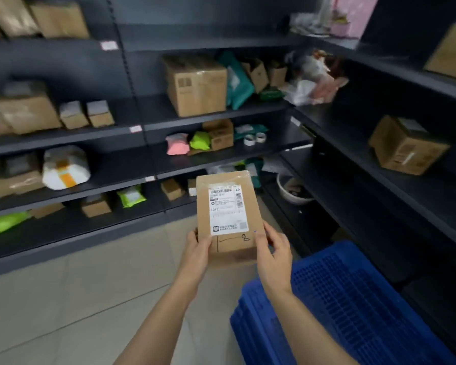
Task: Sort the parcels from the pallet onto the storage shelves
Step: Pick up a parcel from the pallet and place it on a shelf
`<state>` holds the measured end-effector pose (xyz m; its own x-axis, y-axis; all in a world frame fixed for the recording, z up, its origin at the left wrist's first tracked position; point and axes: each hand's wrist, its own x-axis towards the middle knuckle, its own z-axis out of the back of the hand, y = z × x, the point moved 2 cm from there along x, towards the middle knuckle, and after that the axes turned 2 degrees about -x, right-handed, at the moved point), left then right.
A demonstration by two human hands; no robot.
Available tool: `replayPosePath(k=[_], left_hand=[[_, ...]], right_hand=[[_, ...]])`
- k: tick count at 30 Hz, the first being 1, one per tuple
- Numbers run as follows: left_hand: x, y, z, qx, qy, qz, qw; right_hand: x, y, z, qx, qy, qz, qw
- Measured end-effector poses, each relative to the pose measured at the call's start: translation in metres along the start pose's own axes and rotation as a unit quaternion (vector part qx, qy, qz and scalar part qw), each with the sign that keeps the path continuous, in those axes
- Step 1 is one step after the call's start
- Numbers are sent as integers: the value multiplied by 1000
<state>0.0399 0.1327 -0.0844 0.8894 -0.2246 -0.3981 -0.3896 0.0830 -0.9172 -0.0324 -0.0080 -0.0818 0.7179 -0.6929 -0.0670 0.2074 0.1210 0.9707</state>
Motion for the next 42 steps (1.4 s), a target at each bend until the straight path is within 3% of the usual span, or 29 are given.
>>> replayPosePath(k=[12, 22, 27, 31, 35, 38, 42], left_hand=[[116, -48, 172, -23, -114, -22, 993], [268, -37, 267, 23, -182, -28, 983], [349, -21, 314, 51, -167, -23, 984], [413, -11, 351, 73, -111, 4, 991], [482, 2, 392, 136, -62, -26, 988], [530, 11, 420, 194, -76, -26, 978], [600, 32, 451, 276, -100, -59, 954]], right_hand=[[64, 50, -222, -54, 104, 28, 993], [160, 25, -393, -100, 226, 21, 969], [203, 2, -475, -169, 266, 55, 947], [237, -17, -542, -193, 304, 73, 930], [273, -46, -610, -205, 332, 124, 912], [298, -74, -655, -221, 354, 127, 900], [332, -106, -718, -221, 327, 182, 901]])
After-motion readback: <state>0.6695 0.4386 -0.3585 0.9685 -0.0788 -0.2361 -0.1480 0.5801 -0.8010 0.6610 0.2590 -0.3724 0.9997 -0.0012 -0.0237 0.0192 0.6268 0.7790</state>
